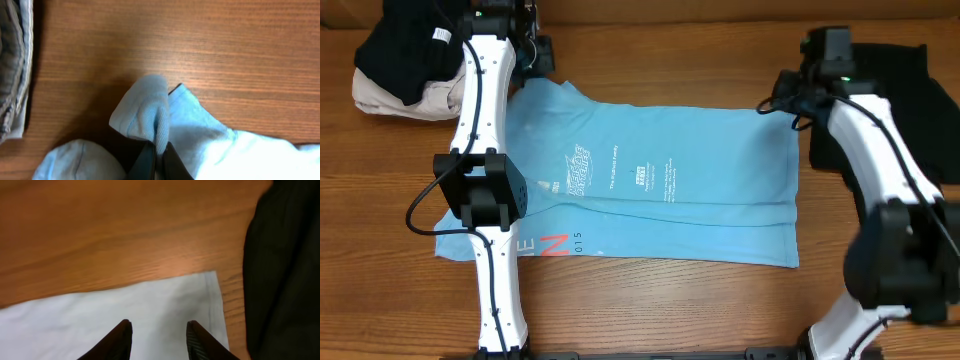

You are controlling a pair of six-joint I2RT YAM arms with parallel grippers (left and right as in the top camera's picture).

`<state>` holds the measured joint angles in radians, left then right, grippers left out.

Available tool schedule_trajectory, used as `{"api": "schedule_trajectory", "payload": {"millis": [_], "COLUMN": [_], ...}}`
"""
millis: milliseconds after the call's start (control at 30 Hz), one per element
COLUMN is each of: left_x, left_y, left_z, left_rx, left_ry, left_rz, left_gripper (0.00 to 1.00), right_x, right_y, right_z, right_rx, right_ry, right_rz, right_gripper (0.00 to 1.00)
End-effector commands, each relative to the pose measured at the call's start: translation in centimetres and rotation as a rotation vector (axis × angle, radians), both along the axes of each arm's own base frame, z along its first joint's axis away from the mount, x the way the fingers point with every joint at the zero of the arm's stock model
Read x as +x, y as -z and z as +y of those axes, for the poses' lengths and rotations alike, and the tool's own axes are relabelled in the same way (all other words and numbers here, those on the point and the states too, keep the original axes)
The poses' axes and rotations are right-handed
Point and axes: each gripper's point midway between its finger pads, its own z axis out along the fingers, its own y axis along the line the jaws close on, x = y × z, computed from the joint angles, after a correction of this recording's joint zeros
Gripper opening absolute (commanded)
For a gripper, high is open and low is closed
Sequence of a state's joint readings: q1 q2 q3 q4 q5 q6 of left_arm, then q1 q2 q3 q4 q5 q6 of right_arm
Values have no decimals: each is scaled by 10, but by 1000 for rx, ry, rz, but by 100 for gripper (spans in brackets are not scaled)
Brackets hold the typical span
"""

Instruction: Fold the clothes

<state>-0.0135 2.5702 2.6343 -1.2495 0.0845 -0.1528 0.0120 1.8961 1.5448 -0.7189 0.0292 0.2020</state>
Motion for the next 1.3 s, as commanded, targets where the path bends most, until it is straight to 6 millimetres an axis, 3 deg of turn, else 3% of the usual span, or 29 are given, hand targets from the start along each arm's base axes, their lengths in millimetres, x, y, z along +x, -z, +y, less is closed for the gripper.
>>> {"api": "schedule_trajectory", "payload": {"millis": [0,200,500,667,800,1033,1133,1167,1267], "left_x": [-2,-6,-15,-16,-16,-18,-21,-22,-22], "left_y": [-8,-5,-2,-2,-1,-1,0,1,0], "left_z": [-8,0,13,13,13,13,13,16,18], "left_rx": [-19,23,94,95,95,94,96,104,113], "left_ry": [4,-13,-38,-38,-38,-37,-37,-42,-45], "left_rz": [-2,16,54,57,59,66,80,85,86], "left_gripper": [4,4,4,4,4,4,4,4,4], "right_x": [10,15,26,30,30,26,28,28,28], "right_y": [33,84,103,110,123,139,138,137,134], "right_z": [-15,-29,-43,-45,-45,-45,-45,-45,-44], "right_rx": [-60,-97,-109,-108,-108,-109,-109,-107,-103], "right_ry": [53,80,108,111,110,108,109,113,115], "right_rz": [37,109,92,83,100,132,123,122,124], "right_gripper": [52,53,55,66,66,47,33,23,21]}}
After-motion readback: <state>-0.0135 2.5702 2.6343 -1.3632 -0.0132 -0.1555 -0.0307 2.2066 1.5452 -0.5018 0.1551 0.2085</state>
